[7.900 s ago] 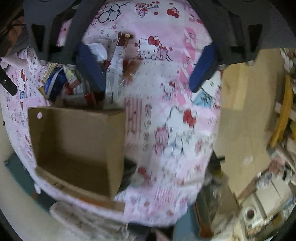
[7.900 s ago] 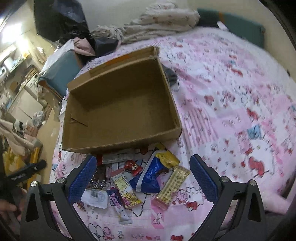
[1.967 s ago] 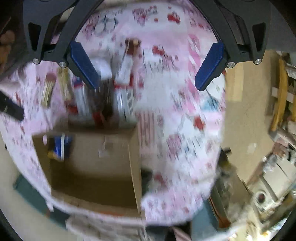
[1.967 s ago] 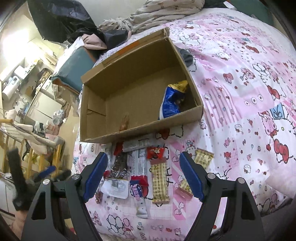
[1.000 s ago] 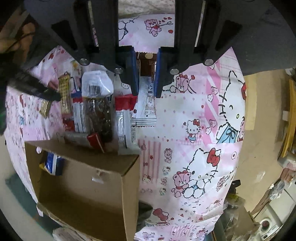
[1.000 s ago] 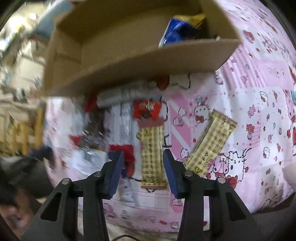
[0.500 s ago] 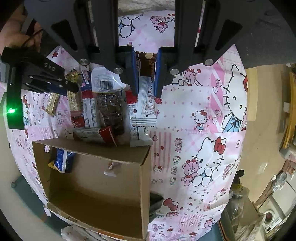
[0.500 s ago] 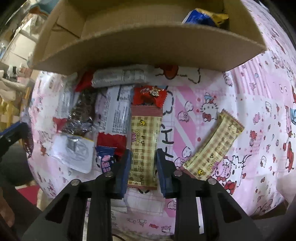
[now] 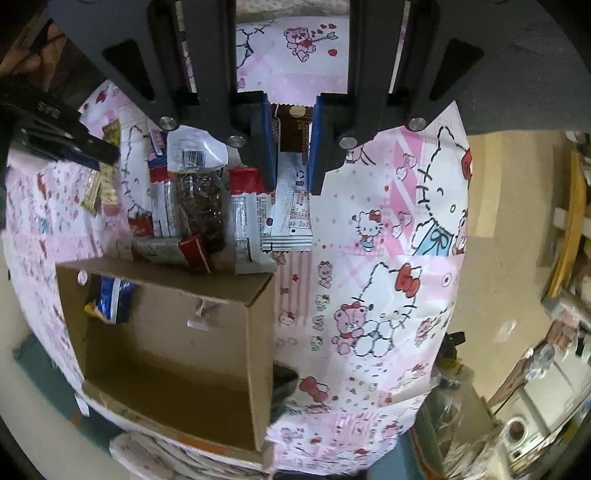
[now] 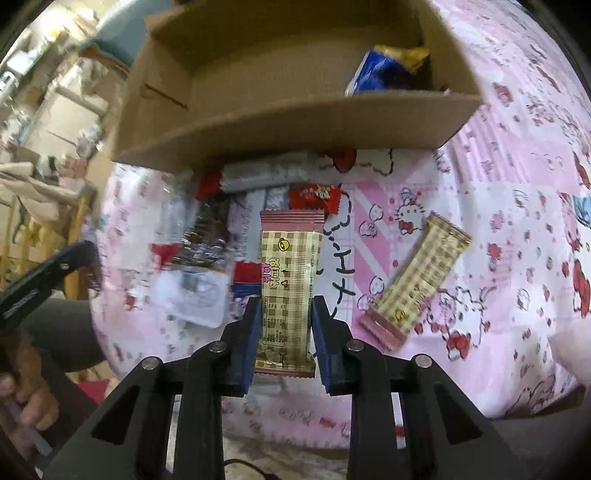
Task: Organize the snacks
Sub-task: 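Grasp a white-wrapped bar with left tool while right tool grasps a beige checkered wafer bar, then lower both held bars into the cardboard box and open both tools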
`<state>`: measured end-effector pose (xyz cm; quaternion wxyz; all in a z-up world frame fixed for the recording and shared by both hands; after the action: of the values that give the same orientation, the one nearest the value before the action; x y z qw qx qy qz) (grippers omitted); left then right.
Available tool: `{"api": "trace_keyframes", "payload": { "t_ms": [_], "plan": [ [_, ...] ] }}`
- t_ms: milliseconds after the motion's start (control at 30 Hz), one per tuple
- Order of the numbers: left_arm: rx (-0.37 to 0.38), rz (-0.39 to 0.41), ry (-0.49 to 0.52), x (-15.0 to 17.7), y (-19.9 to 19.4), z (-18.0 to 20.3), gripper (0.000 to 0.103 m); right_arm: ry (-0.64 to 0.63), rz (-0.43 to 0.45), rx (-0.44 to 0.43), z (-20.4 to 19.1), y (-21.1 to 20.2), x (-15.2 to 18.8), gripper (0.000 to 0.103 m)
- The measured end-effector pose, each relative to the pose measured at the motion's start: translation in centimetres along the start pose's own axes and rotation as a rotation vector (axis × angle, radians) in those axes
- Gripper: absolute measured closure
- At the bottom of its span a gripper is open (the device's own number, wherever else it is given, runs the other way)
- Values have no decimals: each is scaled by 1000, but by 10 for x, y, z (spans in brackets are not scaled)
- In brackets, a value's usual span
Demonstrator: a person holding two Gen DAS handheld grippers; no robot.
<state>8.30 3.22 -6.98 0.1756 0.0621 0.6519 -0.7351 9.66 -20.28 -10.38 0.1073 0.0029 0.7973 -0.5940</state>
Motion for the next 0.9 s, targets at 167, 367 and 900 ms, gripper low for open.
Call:
{"api": "trace_keyframes", "payload": {
  "t_ms": [167,367,900],
  "plan": [
    [-9,54,-15,-6,-15,-5,89,11,117,-84,3,-44,9,75],
    [21,115,-9,-16,-33,5,89,35,368,-225,6,-101,3,75],
    [57,243,92,-70,-66,50,89,117,703,-346,26,-156,-37,75]
  ]
}}
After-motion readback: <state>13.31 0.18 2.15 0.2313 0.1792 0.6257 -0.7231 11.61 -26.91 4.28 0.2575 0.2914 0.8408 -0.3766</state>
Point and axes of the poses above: each gripper's, at about its wrist camera, not at the fingertips, and y roughly the way its jaws point, z to its right, x to its underside, the point moved 4 cm from there along y, roughly the way its jaws point, and after that the axes turned 5 degrees about x, right-handed, at the moved point
